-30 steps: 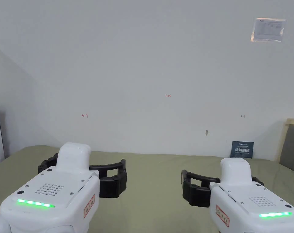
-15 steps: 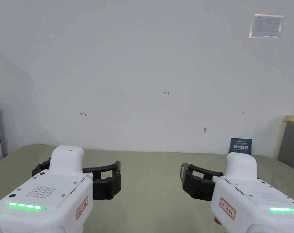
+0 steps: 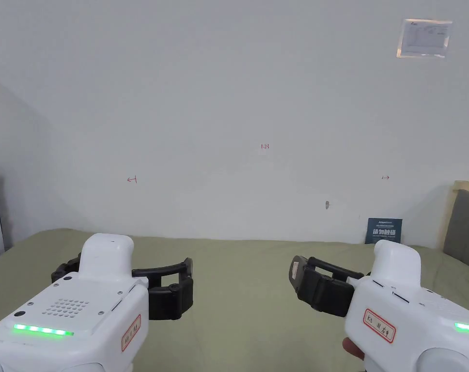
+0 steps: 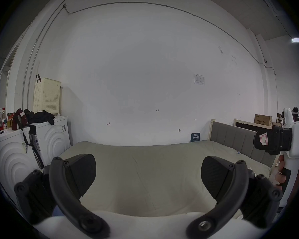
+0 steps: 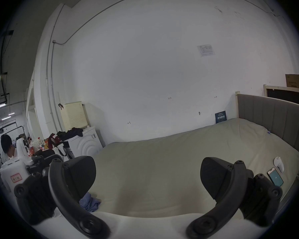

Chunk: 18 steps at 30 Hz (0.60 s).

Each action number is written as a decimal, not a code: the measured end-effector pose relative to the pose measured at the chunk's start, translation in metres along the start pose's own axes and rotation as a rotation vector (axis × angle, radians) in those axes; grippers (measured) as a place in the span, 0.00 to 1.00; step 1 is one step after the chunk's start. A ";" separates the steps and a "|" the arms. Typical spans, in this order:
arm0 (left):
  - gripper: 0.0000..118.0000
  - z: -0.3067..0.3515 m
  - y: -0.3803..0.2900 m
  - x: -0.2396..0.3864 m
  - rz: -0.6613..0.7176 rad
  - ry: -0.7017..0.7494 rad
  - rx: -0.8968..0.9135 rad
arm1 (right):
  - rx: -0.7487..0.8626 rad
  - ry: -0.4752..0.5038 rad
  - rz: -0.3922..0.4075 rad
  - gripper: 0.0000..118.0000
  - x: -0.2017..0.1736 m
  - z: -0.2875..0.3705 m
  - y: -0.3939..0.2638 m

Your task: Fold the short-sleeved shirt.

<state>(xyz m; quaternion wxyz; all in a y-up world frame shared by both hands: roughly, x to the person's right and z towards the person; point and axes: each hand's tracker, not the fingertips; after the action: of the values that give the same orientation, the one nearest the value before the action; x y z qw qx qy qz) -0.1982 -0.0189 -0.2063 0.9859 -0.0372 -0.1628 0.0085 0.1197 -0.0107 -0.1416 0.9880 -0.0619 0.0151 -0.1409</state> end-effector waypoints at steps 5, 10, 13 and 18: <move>1.00 0.000 0.000 0.000 0.008 -0.002 0.003 | 0.062 -0.052 0.021 1.00 -0.004 0.005 -0.003; 1.00 0.000 -0.002 -0.002 0.014 0.000 0.003 | 0.085 -0.090 0.039 1.00 -0.008 0.005 -0.001; 1.00 0.001 -0.002 -0.002 0.014 0.004 0.007 | 0.084 -0.146 0.064 1.00 -0.011 0.005 0.002; 1.00 0.002 -0.001 -0.001 0.023 0.003 0.012 | 0.016 -0.315 0.210 1.00 -0.025 -0.005 -0.001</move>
<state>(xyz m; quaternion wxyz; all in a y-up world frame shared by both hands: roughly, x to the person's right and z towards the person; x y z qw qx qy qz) -0.2004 -0.0198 -0.2044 0.9862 -0.0334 -0.1607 0.0205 0.0954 -0.0057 -0.1464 0.9878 -0.0735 -0.1345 -0.0257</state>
